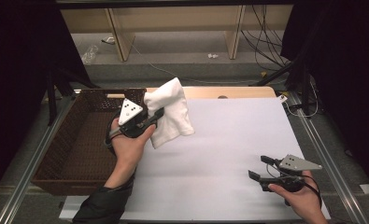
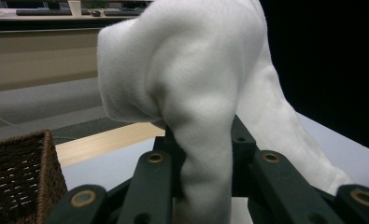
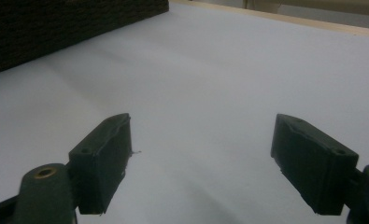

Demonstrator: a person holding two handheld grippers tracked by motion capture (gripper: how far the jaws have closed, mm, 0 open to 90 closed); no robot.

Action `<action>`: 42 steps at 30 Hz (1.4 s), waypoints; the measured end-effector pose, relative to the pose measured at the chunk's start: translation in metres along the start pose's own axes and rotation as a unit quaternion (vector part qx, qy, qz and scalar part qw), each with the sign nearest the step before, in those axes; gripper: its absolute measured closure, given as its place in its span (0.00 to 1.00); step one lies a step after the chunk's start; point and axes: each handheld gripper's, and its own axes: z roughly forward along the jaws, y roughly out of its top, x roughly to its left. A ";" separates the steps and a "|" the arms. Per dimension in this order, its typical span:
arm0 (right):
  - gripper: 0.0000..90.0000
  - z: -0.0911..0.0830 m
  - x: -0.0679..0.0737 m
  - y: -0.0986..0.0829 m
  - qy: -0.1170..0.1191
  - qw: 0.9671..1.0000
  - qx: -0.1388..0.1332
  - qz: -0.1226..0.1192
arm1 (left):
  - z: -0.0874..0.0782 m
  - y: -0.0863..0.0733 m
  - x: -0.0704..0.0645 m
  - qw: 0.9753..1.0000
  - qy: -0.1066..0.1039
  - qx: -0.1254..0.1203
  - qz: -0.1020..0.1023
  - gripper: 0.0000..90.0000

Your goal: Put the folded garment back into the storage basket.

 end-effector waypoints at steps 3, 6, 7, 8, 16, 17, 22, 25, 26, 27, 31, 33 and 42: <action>0.24 0.000 0.000 0.000 0.000 1.000 -0.001 -0.001 | -0.001 0.000 0.001 1.000 0.002 -0.001 0.001 0.83; 0.24 0.000 0.000 0.000 0.000 1.000 -0.001 0.001 | -0.001 0.001 0.002 1.000 0.003 -0.003 0.000 0.83; 0.24 0.000 0.000 0.000 0.001 1.000 -0.001 0.001 | -0.001 0.001 0.002 1.000 0.003 -0.003 0.000 0.83; 0.24 0.001 0.000 0.000 0.001 1.000 -0.003 0.000 | -0.001 0.001 0.002 1.000 0.003 -0.003 0.000 0.83; 0.24 0.001 0.000 0.000 0.001 1.000 -0.002 0.000 | -0.004 0.003 0.005 1.000 0.007 -0.007 -0.003 0.83; 0.24 0.001 0.000 0.000 0.001 1.000 -0.002 0.001 | -0.004 0.003 0.006 1.000 0.007 -0.007 -0.003 0.83; 0.24 0.001 0.000 0.000 0.001 1.000 -0.002 0.000 | -0.005 0.004 0.007 1.000 0.009 -0.010 -0.004 0.83; 0.24 0.000 0.000 0.000 0.000 1.000 -0.002 0.000 | -0.006 0.005 0.008 1.000 0.010 -0.010 -0.005 0.83; 0.24 0.001 0.000 0.000 0.001 1.000 -0.004 0.000 | -0.006 0.005 0.008 1.000 0.010 -0.011 -0.005 0.83; 0.24 0.000 0.000 0.000 0.000 1.000 0.000 0.000 | -0.006 0.005 0.008 1.000 0.011 -0.011 -0.006 0.83; 0.24 0.000 0.000 0.000 0.000 1.000 -0.002 0.001 | -0.007 0.006 0.009 1.000 0.011 -0.013 -0.008 0.83; 0.24 0.000 0.000 0.000 0.000 1.000 -0.002 0.000 | -0.007 0.006 0.009 1.000 0.011 -0.013 -0.008 0.83; 0.24 0.000 0.000 0.000 0.001 1.000 -0.003 0.001 | -0.010 0.008 0.012 1.000 0.015 -0.017 -0.010 0.83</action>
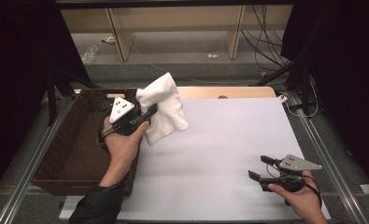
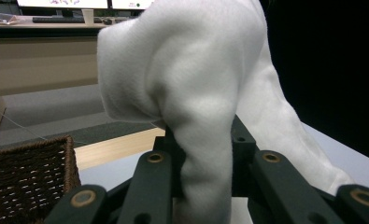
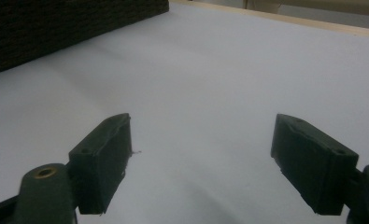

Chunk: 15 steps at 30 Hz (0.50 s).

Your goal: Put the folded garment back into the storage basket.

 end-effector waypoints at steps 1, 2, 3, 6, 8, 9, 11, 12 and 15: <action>0.24 0.000 0.000 0.000 -0.001 1.000 0.002 -0.002 | 0.000 0.000 0.000 1.000 0.000 0.000 0.000 0.83; 0.24 0.000 0.000 0.000 0.000 1.000 0.002 -0.002 | -0.001 0.001 0.001 1.000 0.000 -0.001 0.000 0.83; 0.24 0.000 0.000 0.000 -0.001 1.000 0.003 -0.001 | -0.001 0.001 0.001 1.000 0.000 -0.002 0.000 0.83; 0.24 0.000 0.000 0.000 0.000 1.000 0.001 -0.001 | -0.002 0.002 0.002 1.000 0.002 -0.003 0.000 0.83; 0.24 0.000 0.000 0.000 0.000 1.000 -0.002 0.000 | -0.002 0.002 0.003 1.000 0.003 -0.004 -0.001 0.83; 0.24 0.000 0.000 0.000 -0.001 1.000 0.002 0.000 | -0.003 0.002 0.003 1.000 0.003 -0.004 -0.001 0.83; 0.24 0.000 0.000 0.000 0.000 1.000 -0.001 -0.001 | -0.003 0.003 0.003 1.000 0.003 -0.006 -0.002 0.83; 0.24 0.000 0.000 0.000 -0.001 1.000 0.001 -0.001 | -0.004 0.003 0.004 1.000 0.004 -0.006 -0.001 0.83; 0.24 0.000 0.000 0.000 -0.001 1.000 0.003 -0.001 | -0.004 0.004 0.004 1.000 0.004 -0.007 -0.002 0.83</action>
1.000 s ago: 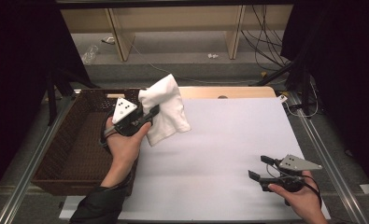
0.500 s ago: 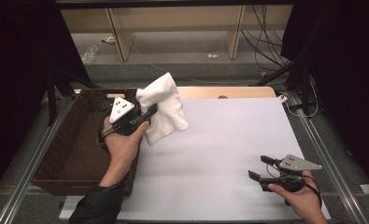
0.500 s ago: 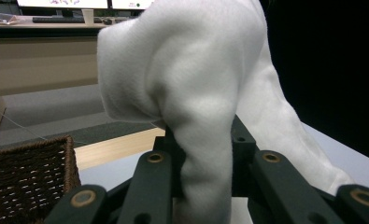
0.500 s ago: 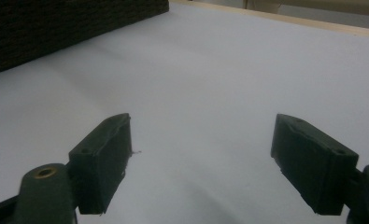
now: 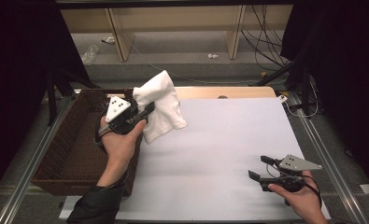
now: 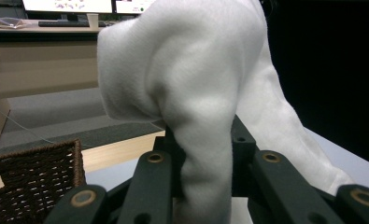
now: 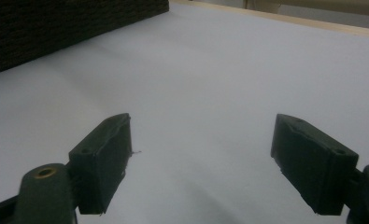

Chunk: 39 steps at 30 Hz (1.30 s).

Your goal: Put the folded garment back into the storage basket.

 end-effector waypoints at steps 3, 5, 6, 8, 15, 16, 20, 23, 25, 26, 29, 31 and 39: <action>0.24 0.000 0.000 0.000 0.000 1.000 -0.002 -0.001 | 0.000 0.000 0.001 1.000 0.001 -0.001 -0.001 0.83; 0.24 0.000 0.000 0.000 0.001 1.000 -0.002 0.001 | -0.001 0.001 0.002 1.000 0.002 -0.002 -0.001 0.83; 0.24 0.000 0.000 0.000 0.000 1.000 -0.001 0.001 | -0.001 0.001 0.002 1.000 0.002 -0.003 -0.001 0.83; 0.24 0.000 0.000 0.000 0.000 1.000 -0.001 -0.001 | -0.002 0.002 0.003 1.000 0.003 -0.005 -0.002 0.83; 0.24 0.000 0.000 0.000 0.000 1.000 -0.001 0.000 | -0.004 0.003 0.005 1.000 0.006 -0.006 -0.003 0.83; 0.24 0.000 0.000 0.000 0.000 1.000 -0.001 -0.001 | -0.004 0.003 0.005 1.000 0.007 -0.007 -0.004 0.83; 0.24 0.000 0.000 0.000 0.000 1.000 -0.002 0.000 | -0.005 0.004 0.006 1.000 0.008 -0.008 -0.005 0.83; 0.24 0.000 0.000 0.000 0.000 1.000 -0.001 -0.001 | -0.006 0.004 0.007 1.000 0.010 -0.010 -0.005 0.83; 0.24 0.000 0.000 0.000 0.000 1.000 -0.001 0.001 | -0.006 0.005 0.008 1.000 0.010 -0.011 -0.005 0.83; 0.24 0.000 0.000 0.000 0.000 1.000 -0.001 -0.001 | -0.007 0.005 0.008 1.000 0.010 -0.011 -0.005 0.83; 0.24 0.000 0.000 0.000 0.000 1.000 -0.003 0.000 | -0.007 0.006 0.009 1.000 0.011 -0.013 -0.005 0.83; 0.24 0.000 0.000 0.000 0.000 1.000 -0.001 -0.001 | -0.008 0.006 0.010 1.000 0.012 -0.014 -0.005 0.83; 0.24 0.000 0.000 0.000 0.000 1.000 -0.001 -0.002 | -0.009 0.007 0.011 1.000 0.014 -0.016 -0.006 0.83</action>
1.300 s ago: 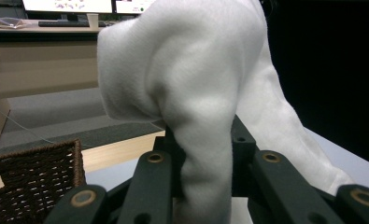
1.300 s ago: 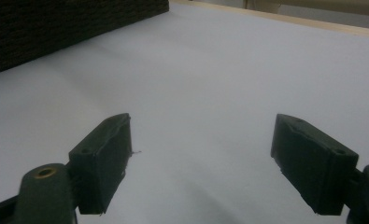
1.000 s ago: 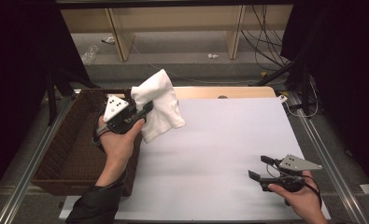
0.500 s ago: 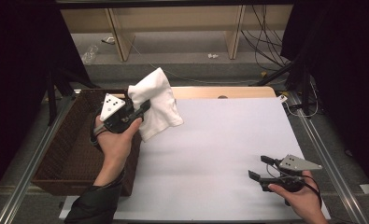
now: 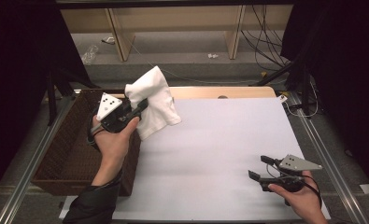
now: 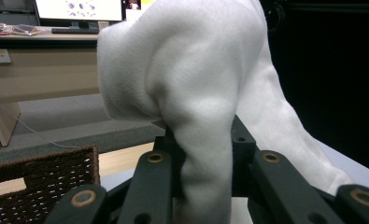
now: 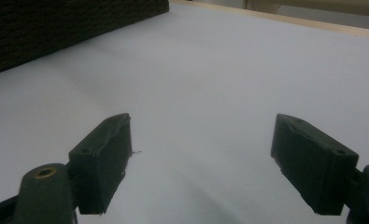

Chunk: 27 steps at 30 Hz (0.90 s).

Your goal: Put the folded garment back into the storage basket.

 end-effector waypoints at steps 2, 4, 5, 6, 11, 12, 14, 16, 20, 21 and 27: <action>0.24 0.000 0.000 0.000 0.000 1.000 0.000 0.001 | -0.001 0.000 0.000 1.000 0.001 -0.001 0.000 0.83; 0.24 0.000 0.000 0.000 0.000 1.000 0.000 0.001 | -0.001 0.001 0.001 1.000 0.002 -0.002 -0.001 0.83; 0.24 0.000 0.000 0.000 0.000 1.000 -0.002 0.001 | -0.001 0.001 0.001 1.000 0.002 -0.004 -0.002 0.83; 0.24 0.000 0.000 0.000 0.000 1.000 0.000 0.002 | -0.001 0.001 0.002 1.000 0.002 -0.004 -0.003 0.83; 0.24 0.000 0.000 0.000 0.000 1.000 0.000 0.000 | -0.002 0.002 0.003 1.000 0.004 -0.004 -0.002 0.83; 0.24 0.000 0.000 0.000 0.000 1.000 0.000 0.000 | -0.002 0.002 0.003 1.000 0.004 -0.005 -0.002 0.83; 0.24 0.001 0.000 0.000 0.001 1.000 -0.003 0.002 | -0.003 0.002 0.003 1.000 0.004 -0.005 -0.002 0.83; 0.24 0.000 0.000 0.000 0.000 1.000 0.000 0.001 | -0.003 0.003 0.004 1.000 0.005 -0.006 -0.004 0.83; 0.24 0.001 0.000 0.000 0.001 1.000 -0.003 0.002 | -0.004 0.004 0.005 1.000 0.006 -0.008 -0.004 0.83; 0.24 0.001 0.000 0.000 0.001 1.000 -0.002 0.002 | -0.005 0.004 0.005 1.000 0.006 -0.010 -0.005 0.83; 0.24 0.001 0.000 0.000 0.001 1.000 -0.002 0.001 | -0.006 0.004 0.007 1.000 0.008 -0.010 -0.006 0.83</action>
